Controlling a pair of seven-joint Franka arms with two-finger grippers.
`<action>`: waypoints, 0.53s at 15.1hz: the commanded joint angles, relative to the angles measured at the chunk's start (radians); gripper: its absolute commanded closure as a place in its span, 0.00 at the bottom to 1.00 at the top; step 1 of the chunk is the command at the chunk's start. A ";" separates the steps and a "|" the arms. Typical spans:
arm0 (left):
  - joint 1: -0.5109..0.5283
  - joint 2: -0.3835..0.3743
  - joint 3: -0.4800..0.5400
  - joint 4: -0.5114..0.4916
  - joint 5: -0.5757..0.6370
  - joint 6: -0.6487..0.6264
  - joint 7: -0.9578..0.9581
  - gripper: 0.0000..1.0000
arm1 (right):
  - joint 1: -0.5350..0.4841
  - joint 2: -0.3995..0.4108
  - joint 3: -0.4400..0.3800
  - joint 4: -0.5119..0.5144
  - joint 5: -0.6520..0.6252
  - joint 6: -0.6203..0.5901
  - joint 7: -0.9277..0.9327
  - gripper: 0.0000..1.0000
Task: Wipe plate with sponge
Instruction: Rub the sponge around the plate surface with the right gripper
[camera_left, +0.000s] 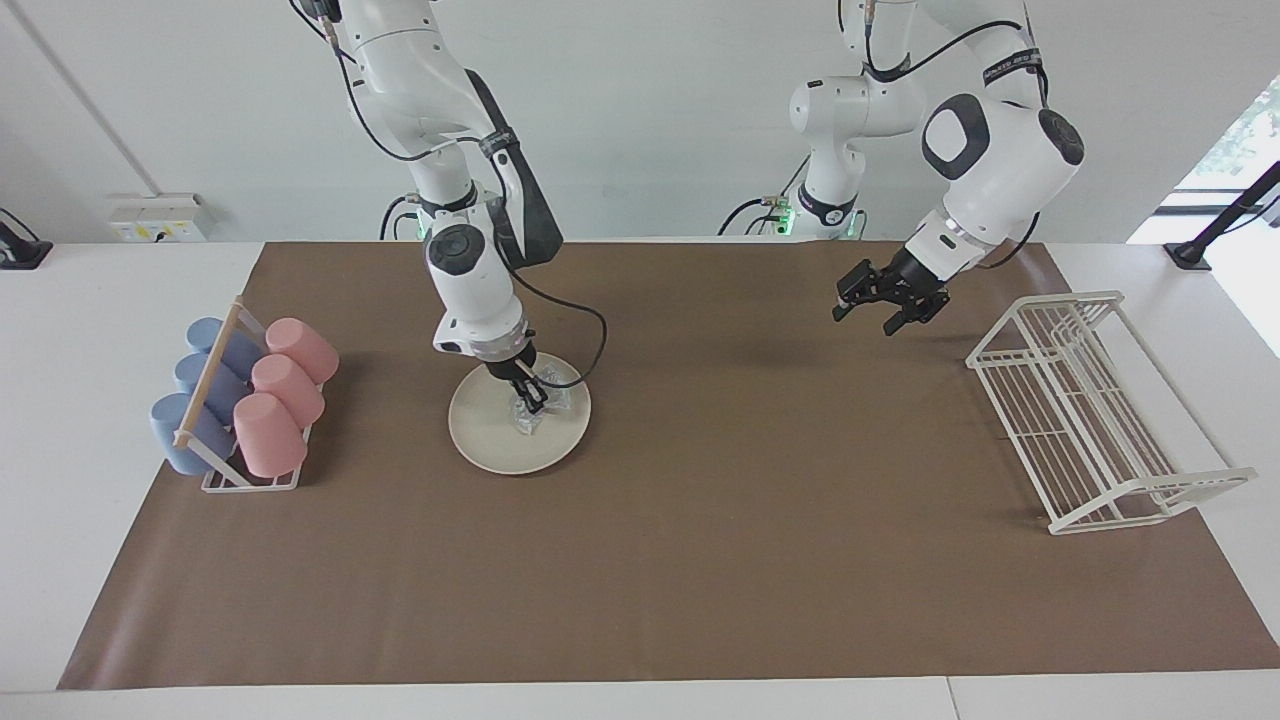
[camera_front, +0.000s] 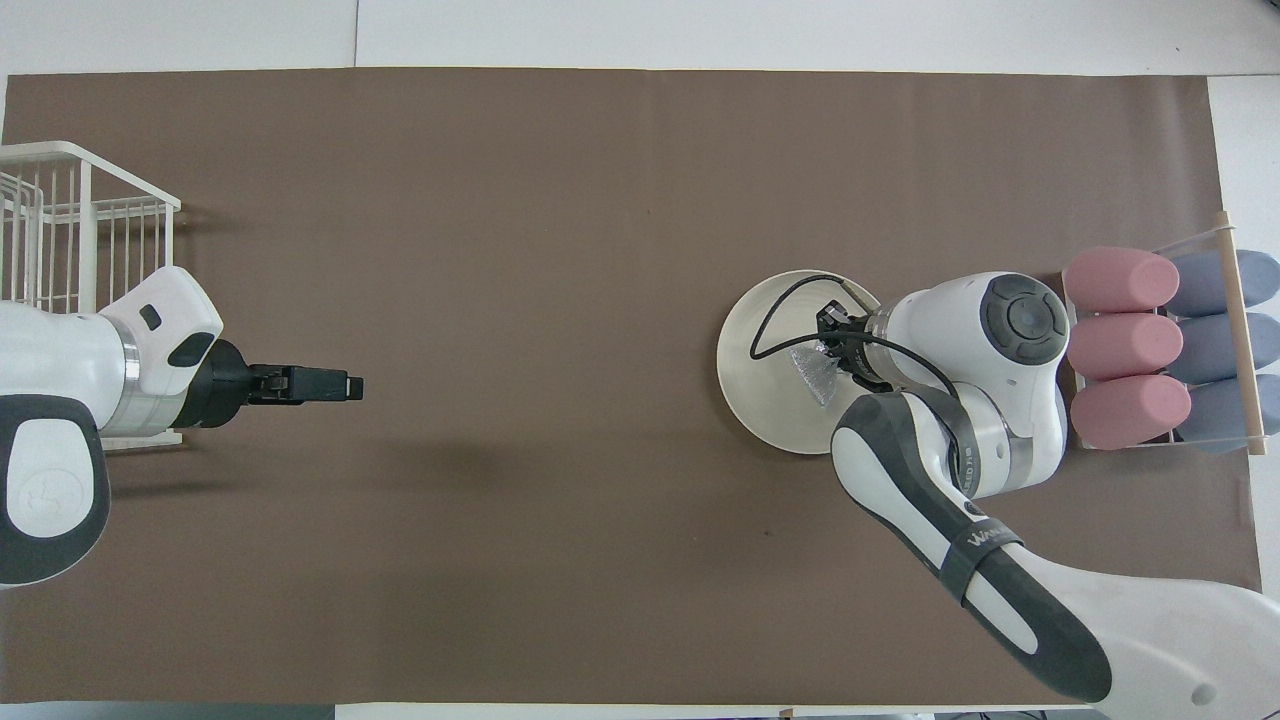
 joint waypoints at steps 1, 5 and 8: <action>0.007 0.014 -0.008 0.019 0.024 0.008 -0.022 0.00 | -0.001 0.022 0.009 0.008 0.018 0.010 -0.034 1.00; 0.007 0.014 -0.008 0.019 0.024 0.017 -0.022 0.00 | 0.037 0.013 0.013 -0.004 0.020 -0.003 0.093 1.00; 0.007 0.014 -0.008 0.019 0.024 0.017 -0.022 0.00 | 0.125 0.009 0.013 -0.003 0.021 -0.008 0.249 1.00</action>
